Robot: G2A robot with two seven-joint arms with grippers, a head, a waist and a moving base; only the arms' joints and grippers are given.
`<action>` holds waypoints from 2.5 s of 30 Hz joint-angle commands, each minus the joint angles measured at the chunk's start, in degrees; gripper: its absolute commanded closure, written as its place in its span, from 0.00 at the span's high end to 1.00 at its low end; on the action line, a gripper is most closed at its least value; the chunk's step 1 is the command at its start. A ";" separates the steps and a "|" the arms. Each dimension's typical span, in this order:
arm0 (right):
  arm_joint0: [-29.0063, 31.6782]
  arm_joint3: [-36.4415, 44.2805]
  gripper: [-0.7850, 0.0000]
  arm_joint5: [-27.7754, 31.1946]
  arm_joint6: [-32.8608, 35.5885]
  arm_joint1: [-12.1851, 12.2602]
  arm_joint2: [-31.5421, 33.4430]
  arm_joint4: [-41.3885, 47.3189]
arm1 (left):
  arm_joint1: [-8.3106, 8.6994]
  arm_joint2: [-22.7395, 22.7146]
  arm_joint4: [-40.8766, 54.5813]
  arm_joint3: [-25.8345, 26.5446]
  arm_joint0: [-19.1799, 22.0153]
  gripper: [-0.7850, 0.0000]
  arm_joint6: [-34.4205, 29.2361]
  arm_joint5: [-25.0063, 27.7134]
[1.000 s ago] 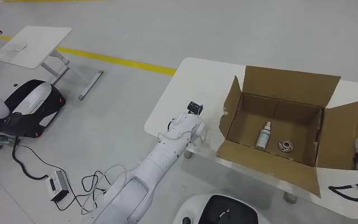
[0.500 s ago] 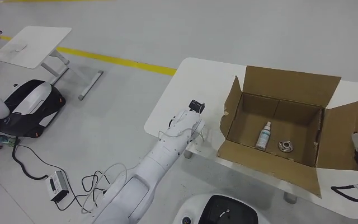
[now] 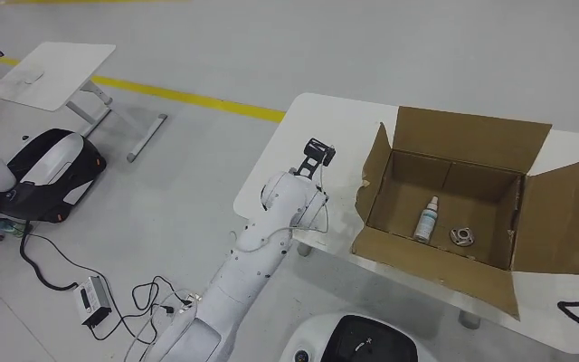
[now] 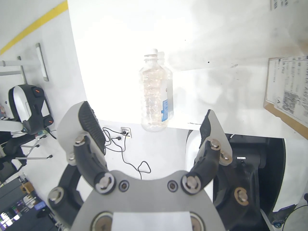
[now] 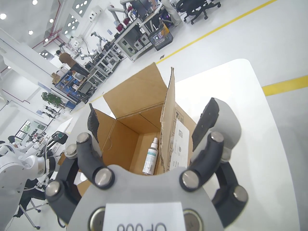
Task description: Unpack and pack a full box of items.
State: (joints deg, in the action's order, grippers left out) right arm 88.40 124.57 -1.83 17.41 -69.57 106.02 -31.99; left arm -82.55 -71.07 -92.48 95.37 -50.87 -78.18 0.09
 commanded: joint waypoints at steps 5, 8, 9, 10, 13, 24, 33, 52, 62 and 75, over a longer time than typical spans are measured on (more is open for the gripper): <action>0.73 5.13 1.00 -0.11 -1.53 -0.10 1.66 2.15 | 0.42 -3.52 1.96 10.57 -1.96 1.00 -0.91 1.47; 1.39 8.57 0.37 0.32 -0.78 -0.06 1.92 2.05 | 0.52 -3.47 -0.05 9.75 -2.13 1.00 -0.33 1.51; 1.64 9.62 0.13 0.73 0.04 0.01 1.77 1.34 | 0.48 -3.30 0.00 9.11 -2.14 1.00 0.01 1.32; 1.72 10.07 0.00 1.10 0.87 0.09 1.47 0.44 | 0.46 -3.22 -0.19 8.45 -2.14 1.00 0.35 1.05; 0.81 10.07 0.00 2.48 3.06 0.34 -0.47 -2.46 | 0.38 -2.87 -0.34 7.17 -2.14 1.00 0.77 0.57; -10.65 3.43 0.00 -3.90 20.15 1.13 -17.12 -23.73 | 0.24 -2.62 -0.37 6.21 -2.04 1.00 1.20 -0.38; -10.65 3.43 0.00 -3.90 20.15 1.13 -17.12 -23.73 | 0.24 -2.62 -0.37 6.21 -2.04 1.00 1.20 -0.38; -39.09 -24.54 0.00 -27.37 32.19 -3.00 -40.35 -31.78 | 0.24 -2.62 -0.37 6.21 -2.04 1.00 1.20 -0.38; -42.11 -28.97 0.00 -30.26 34.21 -3.93 -43.28 -31.41 | 0.24 -2.62 -0.37 6.21 -2.04 1.00 1.20 -0.38; -41.47 -29.33 0.00 -29.59 33.81 -3.99 -43.69 -31.06 | 0.24 -2.62 -0.37 6.21 -2.04 1.00 1.20 -0.38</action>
State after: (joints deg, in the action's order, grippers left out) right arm 46.35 95.53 -32.03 51.56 -73.51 62.68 -63.35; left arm -82.32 -73.69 -92.85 101.58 -52.91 -76.98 -0.29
